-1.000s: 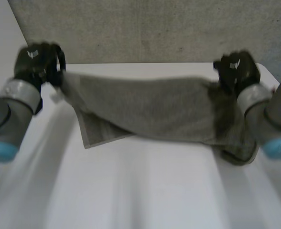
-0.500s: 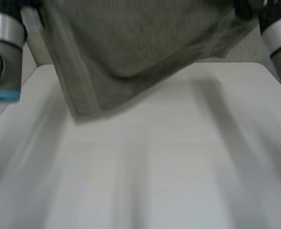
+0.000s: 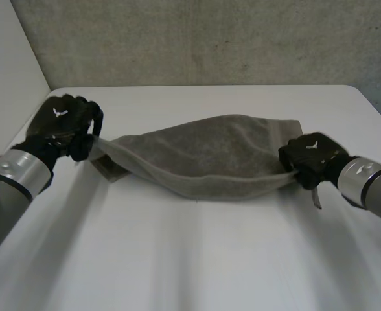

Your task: Fold the towel.

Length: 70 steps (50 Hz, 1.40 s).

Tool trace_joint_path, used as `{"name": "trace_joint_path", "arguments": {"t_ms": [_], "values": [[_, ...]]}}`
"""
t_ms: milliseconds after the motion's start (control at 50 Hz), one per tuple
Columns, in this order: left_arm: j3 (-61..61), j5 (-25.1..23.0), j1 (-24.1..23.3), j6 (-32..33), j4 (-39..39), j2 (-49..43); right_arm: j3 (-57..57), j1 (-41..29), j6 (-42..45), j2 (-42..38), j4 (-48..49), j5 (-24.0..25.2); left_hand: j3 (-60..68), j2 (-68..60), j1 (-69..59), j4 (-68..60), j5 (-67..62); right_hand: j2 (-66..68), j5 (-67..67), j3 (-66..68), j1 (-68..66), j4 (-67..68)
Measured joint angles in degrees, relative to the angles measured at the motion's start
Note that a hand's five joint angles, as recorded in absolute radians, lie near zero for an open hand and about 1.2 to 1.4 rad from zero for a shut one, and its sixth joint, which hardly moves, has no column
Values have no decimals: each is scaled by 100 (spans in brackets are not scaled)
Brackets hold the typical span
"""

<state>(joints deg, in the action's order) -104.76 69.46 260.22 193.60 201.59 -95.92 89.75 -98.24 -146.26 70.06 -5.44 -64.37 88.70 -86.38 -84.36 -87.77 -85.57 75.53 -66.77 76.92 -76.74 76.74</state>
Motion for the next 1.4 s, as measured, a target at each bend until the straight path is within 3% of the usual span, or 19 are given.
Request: {"name": "trace_joint_path", "arguments": {"t_ms": [240,400,540,760,860,940,1060,1140,1240,1400], "values": [[491,62,274,-237,-529,1725,-880,247,-414,1731,-754,-15,3,0,0,0,0,0,0,0,-1,1],[1034,208,416,-803,-590,2325,-2314,541,-423,2049,-1851,67,4,0,0,0,0,0,0,3,-1,2],[1155,280,405,-923,-675,1817,-2888,521,-349,1413,-2071,24,6,-23,0,0,0,0,0,3,-1,26],[1907,487,204,-744,-743,-274,-3375,144,137,-42,-1945,-185,8,-24,0,0,0,0,0,3,-2,26],[2954,712,157,-657,-902,-1181,-3943,-93,355,-573,-1374,-540,10,-24,1,0,0,0,0,4,-2,26],[3937,967,98,-641,-965,-1596,-4299,-274,397,-722,-291,-840,11,-60,1,0,0,23,0,4,-2,25],[4929,1271,-65,-768,-500,-1589,-4318,-398,236,-394,1801,-1040,12,-61,1,0,-12,114,-1,21,-2,25],[5067,1404,-177,-998,125,-1324,-4110,-395,-79,-31,2574,-1037,12,-61,1,0,-39,114,-1,22,-2,25],[4904,1489,-219,-1291,612,-1014,-3817,-343,-576,247,2812,-982,12,-61,1,0,-39,114,-1,25,-2,25],[3839,1432,-130,-1512,809,-918,-2995,-289,-986,280,2142,-642,12,-61,2,0,-39,114,-1,23,-2,25]]}}
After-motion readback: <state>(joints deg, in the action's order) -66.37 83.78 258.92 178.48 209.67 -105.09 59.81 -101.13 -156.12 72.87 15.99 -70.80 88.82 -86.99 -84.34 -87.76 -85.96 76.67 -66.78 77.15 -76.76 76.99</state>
